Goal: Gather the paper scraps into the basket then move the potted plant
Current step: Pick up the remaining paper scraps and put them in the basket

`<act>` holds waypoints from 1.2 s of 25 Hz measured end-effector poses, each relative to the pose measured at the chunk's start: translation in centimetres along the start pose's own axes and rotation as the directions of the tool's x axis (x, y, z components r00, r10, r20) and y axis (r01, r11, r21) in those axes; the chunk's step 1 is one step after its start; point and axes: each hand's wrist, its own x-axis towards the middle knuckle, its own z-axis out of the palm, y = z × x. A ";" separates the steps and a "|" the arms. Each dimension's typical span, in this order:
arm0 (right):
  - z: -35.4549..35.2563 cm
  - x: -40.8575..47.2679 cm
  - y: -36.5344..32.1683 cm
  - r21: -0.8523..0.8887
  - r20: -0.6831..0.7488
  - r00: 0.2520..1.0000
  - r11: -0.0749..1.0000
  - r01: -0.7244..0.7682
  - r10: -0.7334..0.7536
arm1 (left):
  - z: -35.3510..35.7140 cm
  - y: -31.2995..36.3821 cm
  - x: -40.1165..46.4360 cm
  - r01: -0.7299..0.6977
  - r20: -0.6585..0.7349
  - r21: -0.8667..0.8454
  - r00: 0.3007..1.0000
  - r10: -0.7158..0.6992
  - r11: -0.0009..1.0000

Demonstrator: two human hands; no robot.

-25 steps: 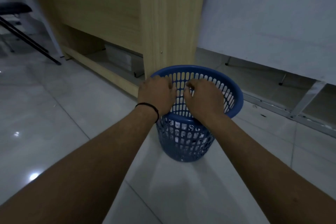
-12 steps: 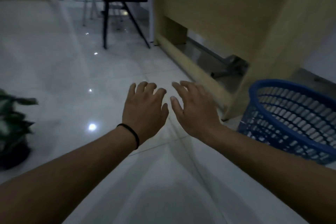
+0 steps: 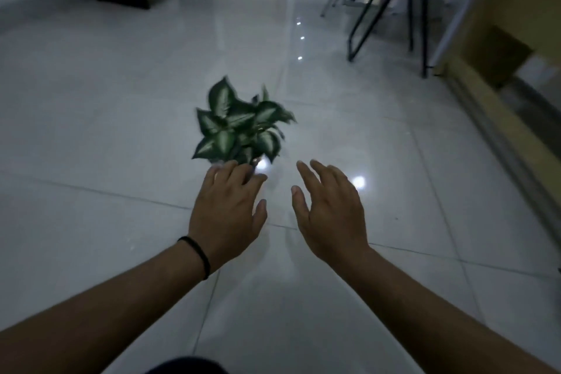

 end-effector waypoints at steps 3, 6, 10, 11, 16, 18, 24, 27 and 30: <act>3.2 0.3 -4.9 0.008 0.049 0.996 0.997 0.076 -0.076 | 0.4 -4.6 -3.6 0.115 0.020 0.033 0.993 -0.116 0.993; 6.1 0.5 -9.0 0.030 0.121 0.985 0.992 0.121 -0.124 | 0.8 -8.8 -7.3 0.256 0.048 0.047 0.965 -0.259 0.965; 10.4 1.0 -12.1 0.083 0.202 0.963 0.983 0.165 -0.178 | 2.7 -14.2 -11.7 0.384 0.118 0.109 0.911 -0.395 0.917; 11.8 1.1 -12.6 0.093 0.254 0.949 0.981 0.170 -0.188 | 3.2 -15.5 -12.5 0.431 0.156 0.128 0.881 -0.447 0.893; 18.5 0.9 -14.2 0.184 0.468 0.848 0.966 0.180 -0.247 | 7.3 -21.1 -13.5 0.582 0.390 0.169 0.702 -0.596 0.796; 20.7 0.8 -15.1 0.212 0.520 0.814 0.962 0.173 -0.261 | 9.4 -22.4 -13.0 0.562 0.437 0.181 0.689 -0.578 0.807; 24.8 -1.2 -16.7 0.199 0.576 0.768 0.959 0.199 -0.279 | 13.6 -23.3 -12.6 0.516 0.379 0.293 0.710 -0.593 0.805; 25.0 -1.9 -16.8 0.160 0.549 0.794 0.965 0.207 -0.261 | 14.0 -23.3 -13.0 0.546 0.329 0.313 0.706 -0.628 0.777; 25.1 -1.9 -16.7 0.149 0.530 0.806 0.964 0.218 -0.264 | 14.3 -23.4 -13.3 0.515 0.333 0.359 0.709 -0.622 0.779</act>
